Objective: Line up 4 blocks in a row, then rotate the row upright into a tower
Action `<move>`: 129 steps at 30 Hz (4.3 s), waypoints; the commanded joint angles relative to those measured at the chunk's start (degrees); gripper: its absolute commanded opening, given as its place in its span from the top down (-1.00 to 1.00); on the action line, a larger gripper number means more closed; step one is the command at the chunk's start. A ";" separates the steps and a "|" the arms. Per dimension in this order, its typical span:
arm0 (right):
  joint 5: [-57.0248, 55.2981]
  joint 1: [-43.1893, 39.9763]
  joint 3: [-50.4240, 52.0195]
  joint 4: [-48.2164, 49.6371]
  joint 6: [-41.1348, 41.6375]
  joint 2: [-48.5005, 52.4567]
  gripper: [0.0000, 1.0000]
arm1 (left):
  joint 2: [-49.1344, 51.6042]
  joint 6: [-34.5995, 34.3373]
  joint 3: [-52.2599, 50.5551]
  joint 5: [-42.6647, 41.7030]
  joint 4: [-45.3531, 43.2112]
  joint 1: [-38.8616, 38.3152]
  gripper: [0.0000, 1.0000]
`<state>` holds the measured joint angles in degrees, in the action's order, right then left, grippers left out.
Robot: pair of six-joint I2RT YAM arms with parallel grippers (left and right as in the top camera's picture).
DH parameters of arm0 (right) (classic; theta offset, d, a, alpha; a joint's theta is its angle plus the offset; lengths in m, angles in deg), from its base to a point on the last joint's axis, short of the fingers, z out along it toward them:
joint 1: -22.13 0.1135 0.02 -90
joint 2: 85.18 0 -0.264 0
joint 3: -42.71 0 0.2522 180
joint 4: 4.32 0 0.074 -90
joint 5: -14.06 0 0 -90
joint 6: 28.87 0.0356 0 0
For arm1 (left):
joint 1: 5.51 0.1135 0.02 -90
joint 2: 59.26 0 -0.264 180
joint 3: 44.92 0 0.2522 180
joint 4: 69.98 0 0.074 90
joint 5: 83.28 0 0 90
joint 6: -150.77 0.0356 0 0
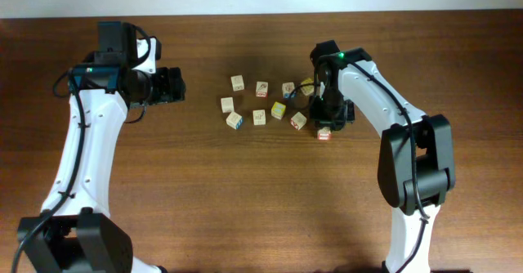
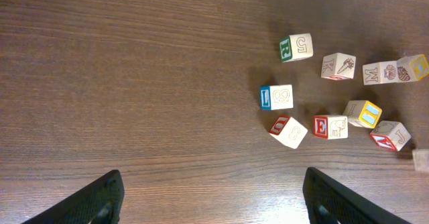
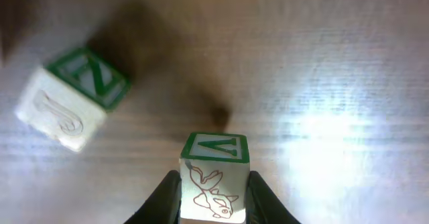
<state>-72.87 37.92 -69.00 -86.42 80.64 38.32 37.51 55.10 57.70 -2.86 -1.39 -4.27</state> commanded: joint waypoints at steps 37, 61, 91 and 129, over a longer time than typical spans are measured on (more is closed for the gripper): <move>2.21 10.12 -1.70 1.38 -4.98 -4.55 -0.12 | 0.31 -0.76 1.20 -0.02 0.15 -0.11 -0.82; 2.71 4.79 -1.60 13.07 -30.80 3.85 -0.04 | 0.31 -0.76 1.20 0.00 -0.02 -0.11 -0.98; 9.53 20.26 -1.70 -0.09 11.72 3.61 0.56 | 0.31 -0.74 1.20 0.00 -0.02 -0.11 -0.98; -3.28 16.72 -17.86 -5.88 14.29 3.61 0.11 | 0.31 -0.74 1.20 0.00 -0.02 -0.11 -0.98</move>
<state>-70.90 57.44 -84.28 -96.25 95.68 41.80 37.51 54.68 57.70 -2.88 -1.36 -4.27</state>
